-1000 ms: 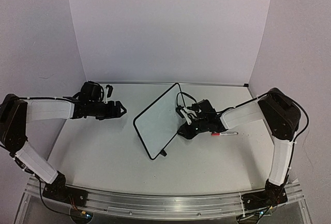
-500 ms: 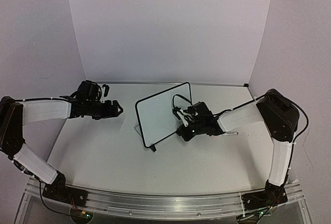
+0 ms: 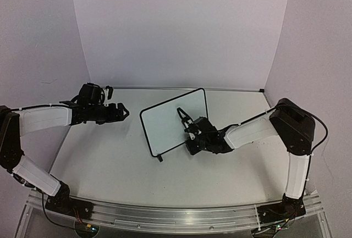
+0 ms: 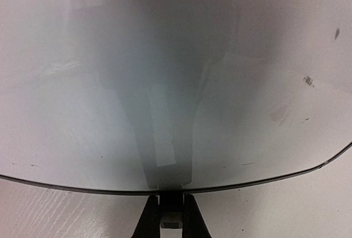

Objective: Write a sentence on the whiteboard
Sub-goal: Move the whiteboard to the center of the board.

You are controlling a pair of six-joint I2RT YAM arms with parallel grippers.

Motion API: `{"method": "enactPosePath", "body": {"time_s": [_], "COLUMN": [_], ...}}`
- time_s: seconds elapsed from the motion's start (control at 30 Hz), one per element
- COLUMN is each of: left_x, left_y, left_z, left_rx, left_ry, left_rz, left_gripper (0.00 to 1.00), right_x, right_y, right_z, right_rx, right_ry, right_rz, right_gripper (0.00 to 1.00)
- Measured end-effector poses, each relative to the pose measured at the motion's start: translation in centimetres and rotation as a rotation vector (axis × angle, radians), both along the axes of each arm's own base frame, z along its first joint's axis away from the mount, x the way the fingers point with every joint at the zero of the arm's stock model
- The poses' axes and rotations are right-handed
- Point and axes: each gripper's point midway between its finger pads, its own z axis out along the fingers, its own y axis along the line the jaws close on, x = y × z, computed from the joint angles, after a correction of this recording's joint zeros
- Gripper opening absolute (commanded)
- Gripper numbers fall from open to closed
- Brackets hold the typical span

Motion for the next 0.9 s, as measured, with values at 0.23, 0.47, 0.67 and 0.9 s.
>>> {"method": "enactPosePath", "body": {"time_s": [0.23,0.47,0.67,0.9], "left_x": [0.0,-0.1,-0.2,-0.6], "left_y": [-0.1,-0.2,-0.4,-0.4], "left_z": [0.0,0.1,0.1,0.8], "left_rx": [-0.007,-0.012,-0.020,-0.020], "left_ry": [0.001,0.002,0.004,-0.018], "left_rz": [-0.006,-0.018,-0.036,-0.056], "left_gripper": [0.89,0.91,0.93,0.94], "right_x": [0.3,0.4,0.2,-1.1], "right_y": [-2.4,-4.3,-4.8,-4.9], "right_z": [0.0,0.0,-0.3,0.6], "right_rx": [-0.044,-0.061,-0.061,-0.022], "right_ry": [-0.024,-0.023,-0.008,0.035], "right_rz": [-0.199,-0.327,-0.363,-0.320], "right_gripper": [0.00,0.19,0.52,0.78]}}
